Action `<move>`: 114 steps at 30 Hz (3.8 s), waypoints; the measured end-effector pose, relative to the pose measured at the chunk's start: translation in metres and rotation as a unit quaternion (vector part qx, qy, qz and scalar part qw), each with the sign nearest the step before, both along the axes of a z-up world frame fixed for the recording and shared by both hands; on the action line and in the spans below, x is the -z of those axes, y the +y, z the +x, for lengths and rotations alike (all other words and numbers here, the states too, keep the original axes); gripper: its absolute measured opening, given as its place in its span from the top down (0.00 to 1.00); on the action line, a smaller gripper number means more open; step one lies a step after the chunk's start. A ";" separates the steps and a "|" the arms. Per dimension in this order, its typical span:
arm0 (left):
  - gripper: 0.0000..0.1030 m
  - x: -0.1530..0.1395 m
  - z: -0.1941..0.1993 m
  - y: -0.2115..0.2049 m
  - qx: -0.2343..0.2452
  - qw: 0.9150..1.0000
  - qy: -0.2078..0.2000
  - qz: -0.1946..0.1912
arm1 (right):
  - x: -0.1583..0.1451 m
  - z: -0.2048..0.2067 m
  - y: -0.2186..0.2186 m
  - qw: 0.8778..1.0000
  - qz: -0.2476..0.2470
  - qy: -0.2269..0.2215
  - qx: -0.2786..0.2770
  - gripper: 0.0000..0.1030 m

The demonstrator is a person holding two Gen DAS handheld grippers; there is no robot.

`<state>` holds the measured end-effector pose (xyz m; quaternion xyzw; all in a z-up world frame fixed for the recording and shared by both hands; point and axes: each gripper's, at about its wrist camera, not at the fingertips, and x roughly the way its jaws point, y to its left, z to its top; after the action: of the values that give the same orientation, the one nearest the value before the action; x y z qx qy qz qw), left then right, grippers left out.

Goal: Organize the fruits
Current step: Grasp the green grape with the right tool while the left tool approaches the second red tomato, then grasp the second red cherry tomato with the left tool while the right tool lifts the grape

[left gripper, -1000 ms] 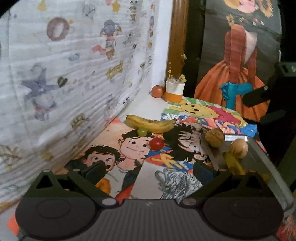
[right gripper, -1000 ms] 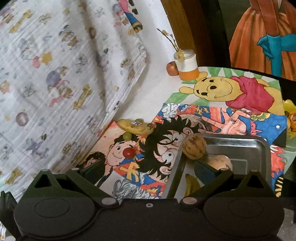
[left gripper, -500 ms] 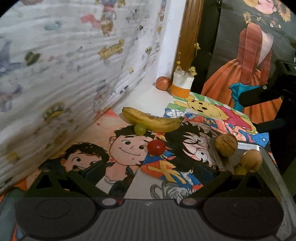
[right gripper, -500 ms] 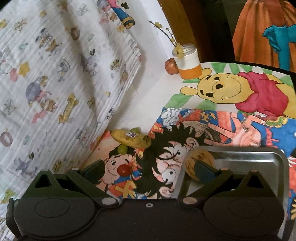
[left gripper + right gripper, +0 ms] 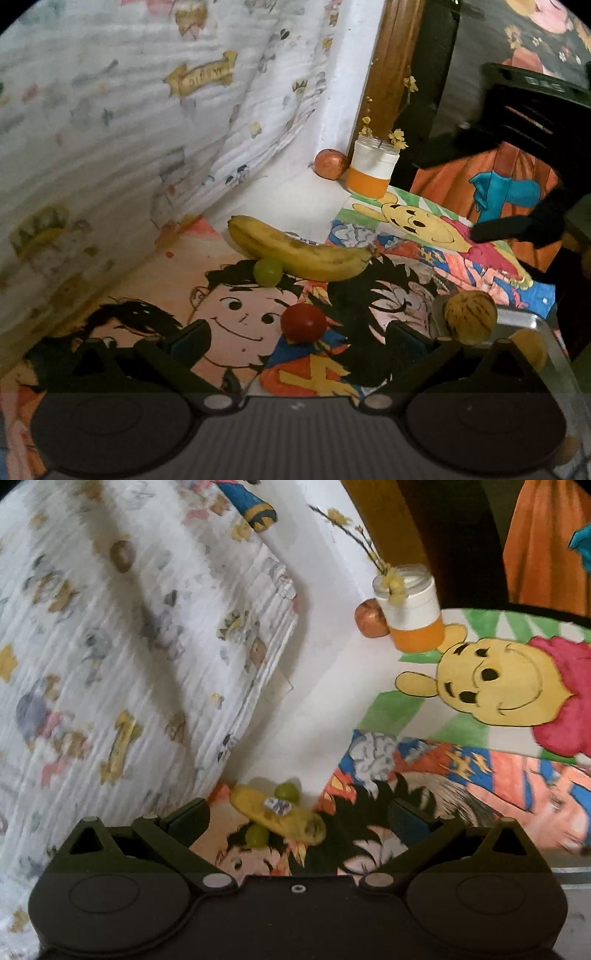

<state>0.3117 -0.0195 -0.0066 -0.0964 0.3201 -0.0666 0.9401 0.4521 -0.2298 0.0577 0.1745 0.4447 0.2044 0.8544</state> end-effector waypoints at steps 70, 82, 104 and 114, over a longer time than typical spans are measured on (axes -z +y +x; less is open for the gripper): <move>0.69 0.026 0.019 0.024 0.005 0.990 0.002 -0.138 | 0.072 0.055 0.102 0.996 -0.081 0.006 -0.022 0.74; 0.70 0.025 0.016 0.026 0.006 0.989 -0.002 -0.147 | 0.054 0.033 0.077 0.999 -0.050 -0.008 -0.005 0.75; 0.70 -0.017 -0.058 -0.018 0.028 0.991 -0.036 -0.125 | -0.007 -0.100 -0.036 0.998 -0.004 -0.058 0.011 0.75; 0.70 -0.026 -0.096 -0.063 0.060 0.990 -0.035 -0.120 | -0.020 -0.184 -0.092 0.995 -0.022 -0.101 0.006 0.75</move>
<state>0.2155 -0.0825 0.0192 -0.1868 0.2821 -0.1641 0.9266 0.2678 -0.3214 0.0775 0.1370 0.3595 0.2063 0.8997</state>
